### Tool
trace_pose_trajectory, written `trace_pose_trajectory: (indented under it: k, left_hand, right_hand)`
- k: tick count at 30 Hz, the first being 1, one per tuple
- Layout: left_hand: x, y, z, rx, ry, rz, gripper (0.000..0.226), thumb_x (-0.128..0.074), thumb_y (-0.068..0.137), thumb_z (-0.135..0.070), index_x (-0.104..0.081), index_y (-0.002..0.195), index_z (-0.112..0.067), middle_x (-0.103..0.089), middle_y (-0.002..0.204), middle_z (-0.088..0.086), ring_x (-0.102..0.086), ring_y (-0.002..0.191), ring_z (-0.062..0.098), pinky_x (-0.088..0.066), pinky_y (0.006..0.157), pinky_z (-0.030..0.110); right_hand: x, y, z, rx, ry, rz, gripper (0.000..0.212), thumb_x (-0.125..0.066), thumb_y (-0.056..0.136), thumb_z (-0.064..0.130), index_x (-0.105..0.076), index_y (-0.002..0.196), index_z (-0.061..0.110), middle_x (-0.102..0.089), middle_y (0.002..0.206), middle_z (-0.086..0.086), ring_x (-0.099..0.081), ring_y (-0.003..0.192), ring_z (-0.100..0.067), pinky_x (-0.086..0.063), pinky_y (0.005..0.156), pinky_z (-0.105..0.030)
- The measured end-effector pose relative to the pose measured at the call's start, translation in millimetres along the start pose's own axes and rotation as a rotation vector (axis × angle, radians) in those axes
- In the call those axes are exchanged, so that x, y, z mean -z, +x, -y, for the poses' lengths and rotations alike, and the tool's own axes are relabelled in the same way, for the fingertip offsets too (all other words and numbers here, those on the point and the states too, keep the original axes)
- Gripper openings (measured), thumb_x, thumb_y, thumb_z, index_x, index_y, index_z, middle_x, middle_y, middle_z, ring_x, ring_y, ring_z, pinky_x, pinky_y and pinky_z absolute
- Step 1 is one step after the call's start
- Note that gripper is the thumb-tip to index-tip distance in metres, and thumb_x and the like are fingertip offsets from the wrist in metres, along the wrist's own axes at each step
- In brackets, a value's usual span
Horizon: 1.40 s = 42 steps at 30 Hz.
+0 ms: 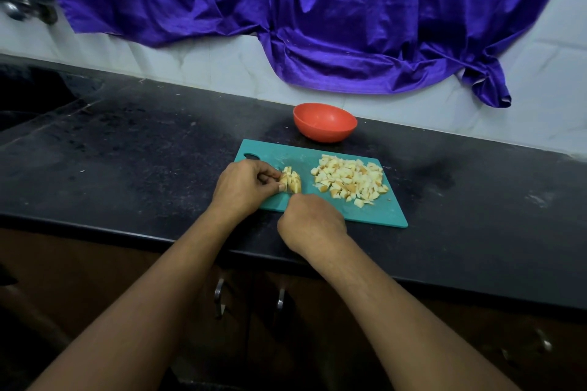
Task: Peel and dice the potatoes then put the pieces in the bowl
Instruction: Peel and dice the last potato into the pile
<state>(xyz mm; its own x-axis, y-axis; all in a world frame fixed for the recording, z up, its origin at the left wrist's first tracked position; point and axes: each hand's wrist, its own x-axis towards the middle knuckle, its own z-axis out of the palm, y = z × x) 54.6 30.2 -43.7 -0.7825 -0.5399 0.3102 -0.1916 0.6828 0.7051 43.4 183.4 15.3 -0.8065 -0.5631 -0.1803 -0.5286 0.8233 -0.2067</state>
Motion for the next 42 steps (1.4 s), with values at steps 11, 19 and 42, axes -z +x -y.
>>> trace_pose_trajectory:
  k: [11, 19, 42]
  left_hand:
    - [0, -1, 0, -0.014, 0.021, -0.008, 0.025, -0.086, 0.079, -0.040, -0.079, 0.101, -0.030, -0.071, 0.072, -0.017, -0.066, 0.073, -0.003, -0.055, 0.077, 0.028]
    - [0, -1, -1, -0.010, 0.020, 0.007, 0.019, -0.086, 0.080, -0.037, -0.078, 0.097, -0.032, -0.071, 0.071, -0.017, -0.064, 0.070, -0.005, -0.053, 0.073, 0.024]
    - [0, -2, -4, -0.007, 0.094, -0.033, 0.033, -0.082, 0.083, -0.039, -0.075, 0.113, -0.027, -0.071, 0.075, -0.017, -0.065, 0.077, 0.000, -0.051, 0.075, 0.027]
  right_hand:
    - [-2, -5, -22, 0.033, 0.137, -0.049, 0.028, -0.044, 0.106, 0.037, -0.062, 0.104, 0.016, -0.061, 0.096, -0.002, -0.062, 0.090, -0.021, -0.051, 0.073, -0.038]
    - [7, -1, -8, 0.032, -0.066, -0.004, 0.034, -0.052, 0.102, 0.032, -0.059, 0.129, 0.014, -0.061, 0.120, -0.007, -0.057, 0.101, -0.024, -0.044, 0.074, -0.038]
    - [20, 8, -32, 0.053, 0.228, -0.081, 0.029, -0.043, 0.105, 0.035, -0.060, 0.096, 0.014, -0.061, 0.088, -0.003, -0.061, 0.084, -0.021, -0.042, 0.065, -0.034]
